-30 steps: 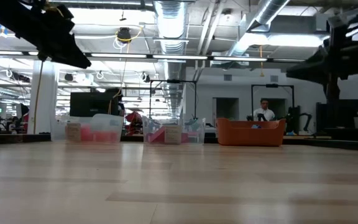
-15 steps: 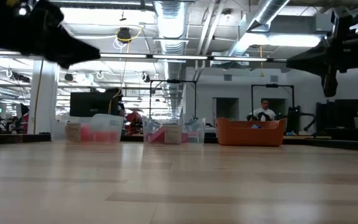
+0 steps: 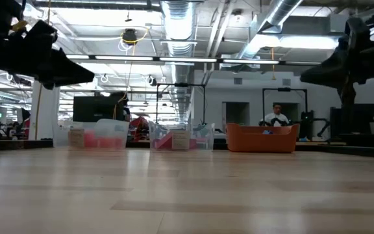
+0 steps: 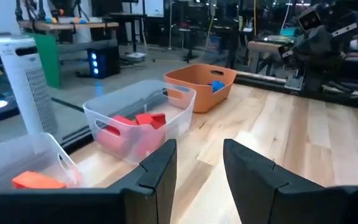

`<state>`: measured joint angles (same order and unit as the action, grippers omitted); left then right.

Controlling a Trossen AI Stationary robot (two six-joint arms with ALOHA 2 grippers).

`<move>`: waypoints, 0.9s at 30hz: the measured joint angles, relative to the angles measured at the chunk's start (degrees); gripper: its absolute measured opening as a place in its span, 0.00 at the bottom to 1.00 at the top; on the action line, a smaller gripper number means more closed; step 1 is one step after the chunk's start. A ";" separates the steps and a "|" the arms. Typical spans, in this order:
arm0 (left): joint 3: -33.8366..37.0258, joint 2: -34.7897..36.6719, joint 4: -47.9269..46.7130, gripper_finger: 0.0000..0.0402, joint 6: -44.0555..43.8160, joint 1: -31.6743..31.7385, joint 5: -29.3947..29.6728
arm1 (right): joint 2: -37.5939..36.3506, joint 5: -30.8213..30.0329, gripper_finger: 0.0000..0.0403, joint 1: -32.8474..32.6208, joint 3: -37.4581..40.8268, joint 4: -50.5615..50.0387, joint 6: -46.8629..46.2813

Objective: Sort blocks
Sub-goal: Return to Home Position

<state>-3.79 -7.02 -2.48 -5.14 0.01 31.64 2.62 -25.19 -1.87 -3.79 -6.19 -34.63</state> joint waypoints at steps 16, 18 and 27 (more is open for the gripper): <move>0.13 0.06 0.75 0.31 2.44 0.00 0.00 | -0.02 0.02 0.10 -0.43 -0.03 -0.71 0.17; 0.15 0.06 0.76 0.31 2.49 0.00 -0.01 | -0.65 0.05 0.10 -2.52 -0.03 -0.74 0.16; 0.21 0.06 0.74 0.31 2.39 0.00 -0.01 | -1.16 0.15 0.10 -12.35 -0.01 -0.80 0.15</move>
<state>-3.57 -6.96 -1.74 -2.75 0.01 31.64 1.45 -25.04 -14.22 -3.79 -6.98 -34.48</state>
